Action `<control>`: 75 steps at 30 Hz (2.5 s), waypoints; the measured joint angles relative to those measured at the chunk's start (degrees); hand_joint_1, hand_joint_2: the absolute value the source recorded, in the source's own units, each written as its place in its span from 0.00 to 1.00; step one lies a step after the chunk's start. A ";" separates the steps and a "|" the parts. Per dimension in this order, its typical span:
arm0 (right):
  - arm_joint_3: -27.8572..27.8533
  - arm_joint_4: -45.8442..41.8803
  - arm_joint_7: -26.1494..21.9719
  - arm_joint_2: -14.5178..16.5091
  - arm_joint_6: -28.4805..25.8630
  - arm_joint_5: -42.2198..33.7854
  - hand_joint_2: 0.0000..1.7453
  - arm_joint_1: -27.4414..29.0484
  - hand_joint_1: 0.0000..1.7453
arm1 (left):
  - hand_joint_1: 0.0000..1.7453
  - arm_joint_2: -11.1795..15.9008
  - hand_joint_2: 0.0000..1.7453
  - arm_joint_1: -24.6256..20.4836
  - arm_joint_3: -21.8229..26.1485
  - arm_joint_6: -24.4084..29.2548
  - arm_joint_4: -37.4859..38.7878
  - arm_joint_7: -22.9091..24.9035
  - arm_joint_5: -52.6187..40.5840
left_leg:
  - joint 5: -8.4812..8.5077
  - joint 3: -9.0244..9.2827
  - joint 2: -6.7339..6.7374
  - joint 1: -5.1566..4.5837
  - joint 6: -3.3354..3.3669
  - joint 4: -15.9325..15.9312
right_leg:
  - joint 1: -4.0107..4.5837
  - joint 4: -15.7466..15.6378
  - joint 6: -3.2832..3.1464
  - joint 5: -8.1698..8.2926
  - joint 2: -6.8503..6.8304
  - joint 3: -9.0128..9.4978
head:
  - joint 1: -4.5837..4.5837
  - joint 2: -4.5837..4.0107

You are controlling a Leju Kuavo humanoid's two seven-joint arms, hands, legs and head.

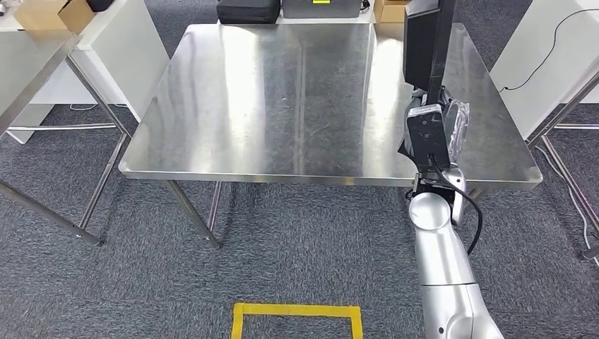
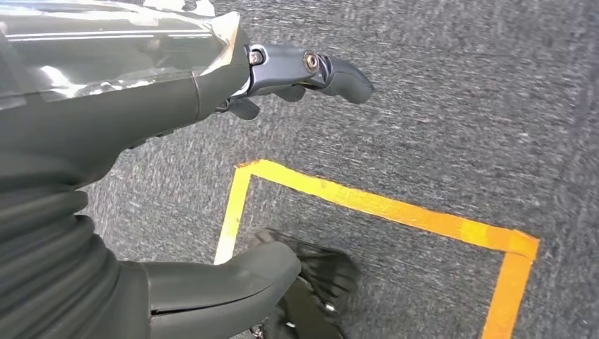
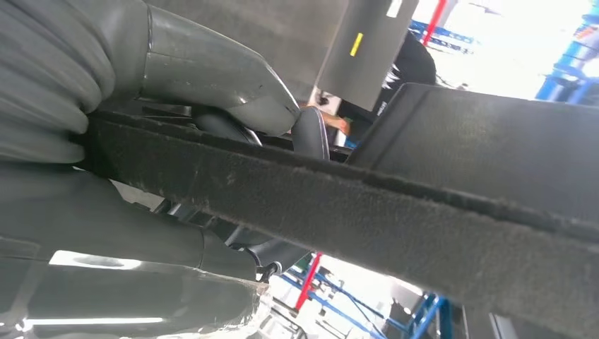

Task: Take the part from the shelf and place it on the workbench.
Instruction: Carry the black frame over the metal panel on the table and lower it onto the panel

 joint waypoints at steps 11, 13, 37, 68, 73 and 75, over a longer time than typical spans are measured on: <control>0.37 3.65 0.55 0.35 0.81 2.16 1.00 -2.69 1.00 | 0.00 0.03 1.00 -0.11 -0.02 0.14 0.01 0.18 -0.27 | 9.91 8.09 -0.25 -0.70 3.97 -17.05 | 0.21 8.12 2.95 -2.81 0.10 0.27 | 0.17 0.00; 0.45 4.24 0.66 0.37 0.82 2.45 1.00 -2.98 1.00 | 0.00 0.01 1.00 -0.22 -0.02 0.15 0.01 0.19 -0.27 | 8.90 9.05 -0.52 -0.83 4.31 -17.08 | 0.26 15.00 2.48 -5.43 0.10 -5.00 | 0.36 0.00; 0.65 13.60 8.52 -2.06 0.82 16.42 1.00 -6.18 1.00 | 0.00 -0.09 1.00 -0.36 0.21 -2.03 0.15 0.72 0.40 | 9.34 6.02 0.06 0.46 0.61 -15.56 | -0.26 -2.10 2.42 -1.03 0.41 3.23 | -0.10 0.00; 7.60 56.57 32.73 -14.54 3.64 55.20 0.00 -14.04 0.00 | 0.00 0.67 0.25 -2.33 0.04 -5.02 0.02 -1.05 -3.16 | 8.67 7.43 -0.83 -1.37 3.20 -15.92 | 1.35 -1.31 1.66 1.90 0.56 -1.24 | 0.60 0.00; 7.21 56.75 33.33 -14.44 3.10 55.35 0.00 -13.95 0.00 | 0.00 0.74 0.00 -2.29 0.04 -7.39 0.03 -0.08 -3.05 | 8.58 7.44 -0.75 -1.41 3.06 -15.92 | 1.29 -1.32 1.62 1.87 0.56 -1.16 | 0.62 0.00; 6.77 56.75 33.09 -14.17 2.99 55.47 0.00 -13.78 0.00 | 0.00 0.81 0.00 -2.27 0.05 -8.75 0.03 -0.20 -2.86 | 8.58 7.44 -0.75 -1.46 3.06 -15.90 | 1.25 -1.32 1.62 1.87 0.56 -1.14 | 0.62 0.00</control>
